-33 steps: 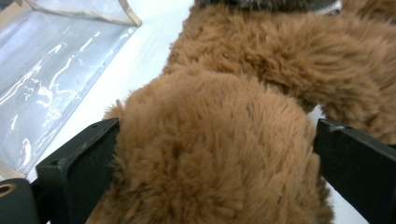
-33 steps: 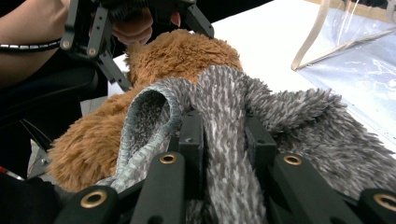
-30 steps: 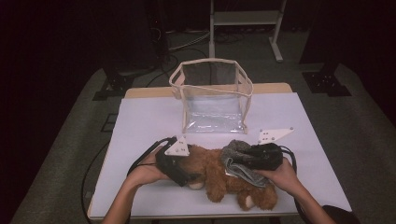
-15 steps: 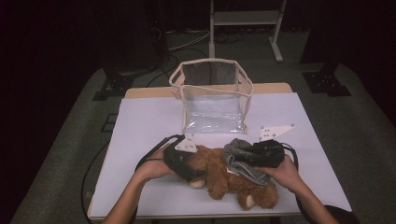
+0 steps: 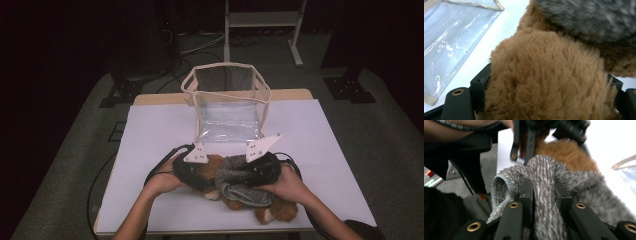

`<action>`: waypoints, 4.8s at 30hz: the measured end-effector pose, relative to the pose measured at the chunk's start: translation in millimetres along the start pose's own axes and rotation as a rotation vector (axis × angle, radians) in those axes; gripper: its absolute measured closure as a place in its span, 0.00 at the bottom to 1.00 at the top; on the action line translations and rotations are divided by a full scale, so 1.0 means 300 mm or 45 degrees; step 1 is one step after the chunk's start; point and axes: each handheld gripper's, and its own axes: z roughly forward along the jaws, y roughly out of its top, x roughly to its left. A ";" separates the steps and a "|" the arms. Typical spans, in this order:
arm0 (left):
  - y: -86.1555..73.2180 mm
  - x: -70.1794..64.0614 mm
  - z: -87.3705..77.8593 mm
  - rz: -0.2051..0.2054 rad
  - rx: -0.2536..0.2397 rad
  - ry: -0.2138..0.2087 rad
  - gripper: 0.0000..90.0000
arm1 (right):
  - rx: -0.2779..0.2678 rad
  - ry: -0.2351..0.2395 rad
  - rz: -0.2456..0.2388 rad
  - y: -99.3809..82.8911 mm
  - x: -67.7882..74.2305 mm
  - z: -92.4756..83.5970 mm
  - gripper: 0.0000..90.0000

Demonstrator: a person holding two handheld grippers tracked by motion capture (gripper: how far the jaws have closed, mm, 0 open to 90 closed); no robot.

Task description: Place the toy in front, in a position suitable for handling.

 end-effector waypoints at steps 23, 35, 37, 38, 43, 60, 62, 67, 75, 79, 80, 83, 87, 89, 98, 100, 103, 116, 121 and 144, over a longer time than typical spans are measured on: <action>-0.019 -0.018 -0.005 -0.062 -0.005 -0.001 0.03 | -0.173 -0.156 0.292 -0.221 -0.094 -0.165 0.81; 0.063 0.010 0.046 0.017 -0.029 0.128 0.33 | -0.232 -0.132 0.422 -0.273 -0.189 -0.221 0.79; 0.084 0.023 0.056 0.021 -0.054 0.143 0.35 | -0.230 -0.145 0.426 -0.265 -0.219 -0.243 0.79; 0.096 0.031 0.059 0.031 -0.066 0.155 0.35 | -0.227 -0.157 0.425 -0.259 -0.232 -0.253 0.79; 0.156 0.070 0.046 0.079 -0.129 0.262 0.36 | -0.209 -0.197 0.410 -0.205 -0.285 -0.284 0.79; -0.028 0.046 -0.075 -0.032 -0.139 0.161 0.11 | -0.160 -0.086 0.341 -0.115 -0.296 -0.088 0.81; -0.035 0.041 -0.099 -0.059 -0.162 0.115 0.08 | -0.163 -0.093 0.301 -0.115 -0.246 -0.079 0.81; -0.042 0.029 -0.103 -0.044 -0.132 0.056 0.16 | -0.169 -0.063 0.202 -0.116 -0.124 -0.078 0.81; -0.062 -0.023 -0.112 0.045 -0.063 0.017 0.18 | -0.244 -0.194 0.251 -0.121 -0.164 -0.215 0.81; -0.037 -0.025 -0.143 0.075 -0.031 0.010 0.18 | -0.263 -0.176 0.311 -0.165 -0.180 -0.209 0.81; -0.023 -0.024 -0.148 0.081 -0.029 0.015 0.18 | -0.269 -0.170 0.308 -0.173 -0.170 -0.201 0.81; 0.029 -0.030 -0.146 0.104 -0.071 -0.002 0.18 | -0.289 -0.137 0.298 -0.194 -0.132 -0.185 0.81; 0.082 -0.058 -0.090 0.178 -0.009 -0.044 0.18 | -0.298 -0.078 0.270 -0.213 -0.079 -0.181 0.81; 0.083 -0.066 -0.061 0.181 0.048 -0.074 0.18 | -0.305 -0.081 0.258 -0.214 -0.061 -0.199 0.80; 0.111 -0.081 -0.042 0.203 0.090 -0.124 0.18 | -0.282 -0.166 0.316 -0.281 -0.074 -0.270 0.80; 0.133 -0.080 -0.035 0.208 0.057 -0.125 0.18 | -0.268 -0.155 0.313 -0.284 -0.070 -0.258 0.80; 0.174 -0.089 -0.019 0.251 0.031 -0.136 0.17 | -0.265 -0.146 0.309 -0.283 -0.067 -0.253 0.80; 0.298 -0.045 0.113 0.208 0.084 -0.213 0.04 | -0.262 -0.175 0.335 -0.313 -0.081 -0.299 0.80; 0.286 -0.062 0.135 0.192 0.148 -0.291 0.03 | -0.261 -0.176 0.343 -0.327 -0.088 -0.304 0.79; 0.402 -0.092 0.126 0.352 0.019 -0.101 0.45 | -0.294 -0.226 0.321 -0.295 -0.097 -0.392 0.79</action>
